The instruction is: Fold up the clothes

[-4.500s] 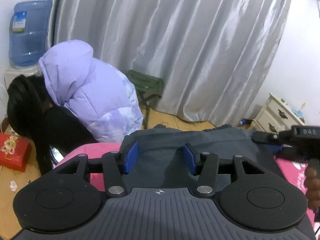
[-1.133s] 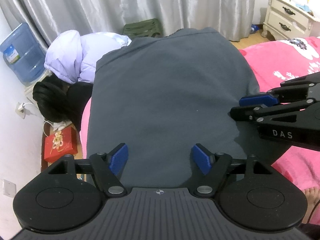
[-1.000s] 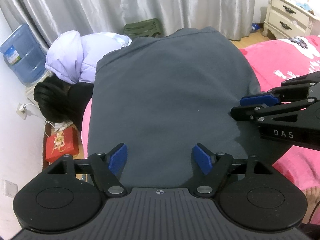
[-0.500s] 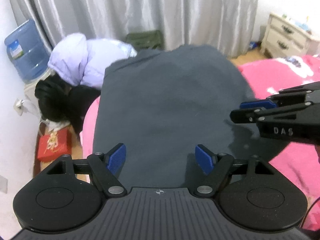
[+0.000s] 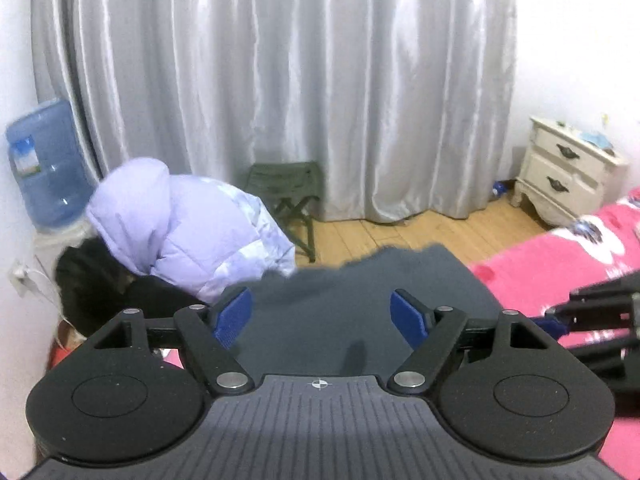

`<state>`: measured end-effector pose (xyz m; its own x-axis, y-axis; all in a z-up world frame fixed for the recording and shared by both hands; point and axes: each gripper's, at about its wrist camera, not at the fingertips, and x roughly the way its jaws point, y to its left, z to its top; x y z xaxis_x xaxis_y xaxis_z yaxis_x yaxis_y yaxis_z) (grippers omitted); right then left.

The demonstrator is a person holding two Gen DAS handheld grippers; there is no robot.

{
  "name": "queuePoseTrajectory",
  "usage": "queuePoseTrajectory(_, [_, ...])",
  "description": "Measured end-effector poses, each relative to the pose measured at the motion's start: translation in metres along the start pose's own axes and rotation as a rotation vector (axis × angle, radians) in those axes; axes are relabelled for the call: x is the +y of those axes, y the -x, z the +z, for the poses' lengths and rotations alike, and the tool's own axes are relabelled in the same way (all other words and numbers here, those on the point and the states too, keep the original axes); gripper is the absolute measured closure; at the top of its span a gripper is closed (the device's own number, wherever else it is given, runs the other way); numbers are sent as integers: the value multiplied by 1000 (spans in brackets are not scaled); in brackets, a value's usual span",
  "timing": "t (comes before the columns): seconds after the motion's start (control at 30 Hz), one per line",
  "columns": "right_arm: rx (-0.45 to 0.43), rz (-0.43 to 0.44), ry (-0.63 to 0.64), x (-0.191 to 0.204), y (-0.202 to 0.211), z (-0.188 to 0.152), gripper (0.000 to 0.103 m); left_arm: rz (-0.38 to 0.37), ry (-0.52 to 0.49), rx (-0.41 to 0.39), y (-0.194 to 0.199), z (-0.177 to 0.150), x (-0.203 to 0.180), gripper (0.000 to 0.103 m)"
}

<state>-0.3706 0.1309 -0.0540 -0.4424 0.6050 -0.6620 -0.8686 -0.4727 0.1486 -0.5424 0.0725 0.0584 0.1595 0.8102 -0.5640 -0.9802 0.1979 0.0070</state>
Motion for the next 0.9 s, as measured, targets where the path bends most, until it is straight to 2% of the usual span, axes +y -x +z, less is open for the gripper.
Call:
queuePoseTrajectory(0.07, [0, -29, -9, -4, -24, 7, 81, 26, -2, -1, -28, 2, 1, 27])
queuePoseTrajectory(0.13, [47, -47, -43, -12, -52, 4, 82, 77, 14, 107, -58, -3, 6, 27])
queuePoseTrajectory(0.17, [54, -49, -49, -15, -57, 2, 82, 73, 38, 133, -62, -3, 10, 27])
queuePoseTrajectory(0.27, [47, 0, -74, -21, -44, 8, 81, 48, 93, 156, -56, 1, 20, 27])
queuePoseTrajectory(0.33, [61, 63, -53, -22, -25, 12, 79, 8, 113, 173, -33, 10, 24, 27])
queuePoseTrajectory(0.43, [110, 178, 52, -18, 10, 17, 79, -63, 61, 208, 12, 7, 23, 26])
queuePoseTrajectory(0.47, [135, 202, 87, -16, 22, 15, 79, -67, 40, 225, 16, 3, 20, 26])
queuePoseTrajectory(0.6, [242, 190, 111, -13, 50, -3, 79, -40, -46, 304, 11, -18, 3, 27])
queuePoseTrajectory(0.7, [228, 177, 93, -19, 60, -12, 80, -19, -111, 363, 7, -33, -9, 27])
queuePoseTrajectory(0.83, [134, 240, 4, -32, 56, -31, 79, 9, -197, 442, 2, -54, -26, 26])
queuePoseTrajectory(0.87, [133, 251, 15, -33, 48, -39, 79, 16, -219, 461, 1, -59, -31, 26])
queuePoseTrajectory(0.9, [166, 225, 57, -32, 37, -50, 80, 33, -228, 468, -1, -60, -34, 26])
